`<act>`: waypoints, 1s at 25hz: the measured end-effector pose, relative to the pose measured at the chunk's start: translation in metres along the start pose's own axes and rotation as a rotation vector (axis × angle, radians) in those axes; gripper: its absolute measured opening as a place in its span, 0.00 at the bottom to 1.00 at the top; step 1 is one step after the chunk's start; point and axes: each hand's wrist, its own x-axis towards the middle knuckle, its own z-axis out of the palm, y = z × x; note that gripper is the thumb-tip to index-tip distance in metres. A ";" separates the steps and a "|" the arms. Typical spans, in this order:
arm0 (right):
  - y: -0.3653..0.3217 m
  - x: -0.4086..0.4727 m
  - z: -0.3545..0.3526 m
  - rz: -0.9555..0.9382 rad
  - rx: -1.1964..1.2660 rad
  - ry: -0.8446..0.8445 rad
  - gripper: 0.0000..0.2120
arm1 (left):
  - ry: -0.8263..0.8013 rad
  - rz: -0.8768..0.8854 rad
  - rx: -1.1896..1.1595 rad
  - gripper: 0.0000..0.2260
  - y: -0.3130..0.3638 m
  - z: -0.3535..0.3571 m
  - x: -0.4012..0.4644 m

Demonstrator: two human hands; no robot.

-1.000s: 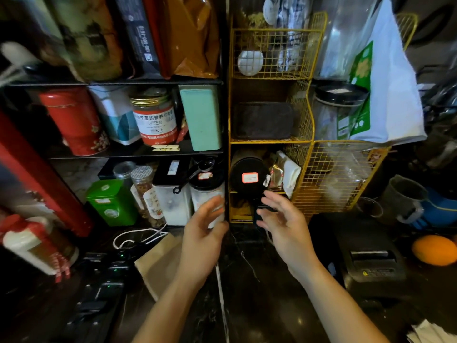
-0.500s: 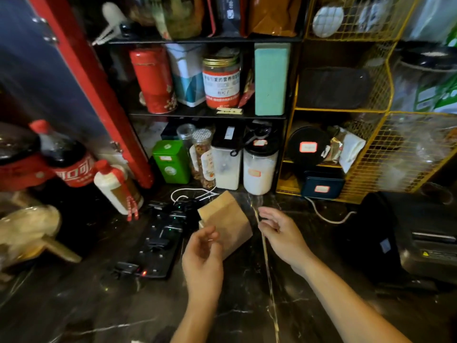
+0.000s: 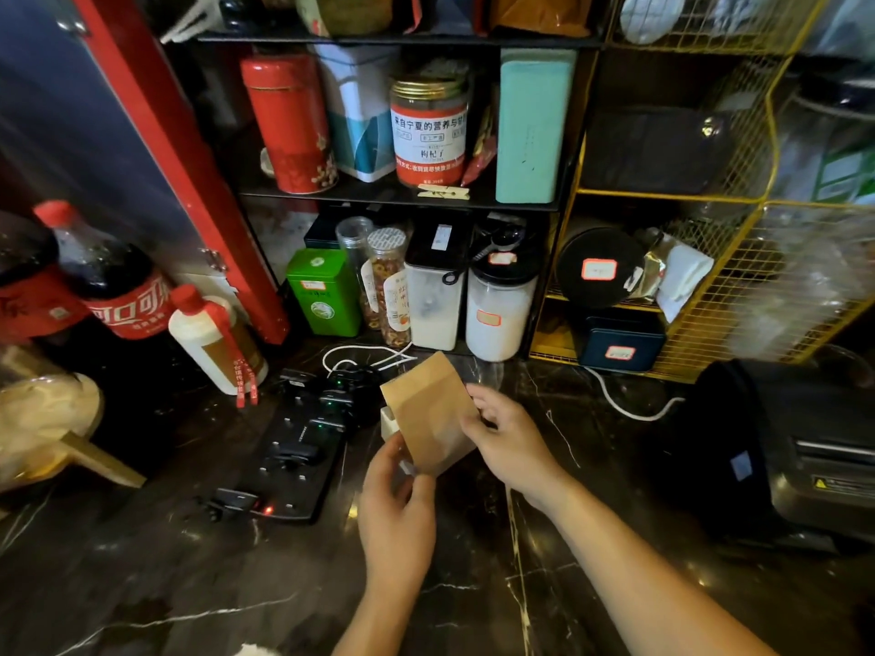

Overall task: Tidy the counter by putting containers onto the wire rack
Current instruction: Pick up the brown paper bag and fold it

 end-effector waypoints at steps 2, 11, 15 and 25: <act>0.002 -0.002 -0.004 -0.008 0.022 0.015 0.22 | -0.022 0.010 -0.006 0.25 0.000 0.004 0.001; 0.008 -0.016 -0.050 -0.011 0.102 0.206 0.17 | -0.275 0.097 -0.059 0.27 0.012 0.045 0.031; 0.017 -0.021 -0.073 0.002 0.097 0.290 0.20 | -0.419 0.124 -0.040 0.26 0.022 0.070 0.046; 0.034 -0.008 -0.102 0.019 0.104 0.324 0.22 | -0.537 0.139 -0.015 0.20 0.033 0.116 0.069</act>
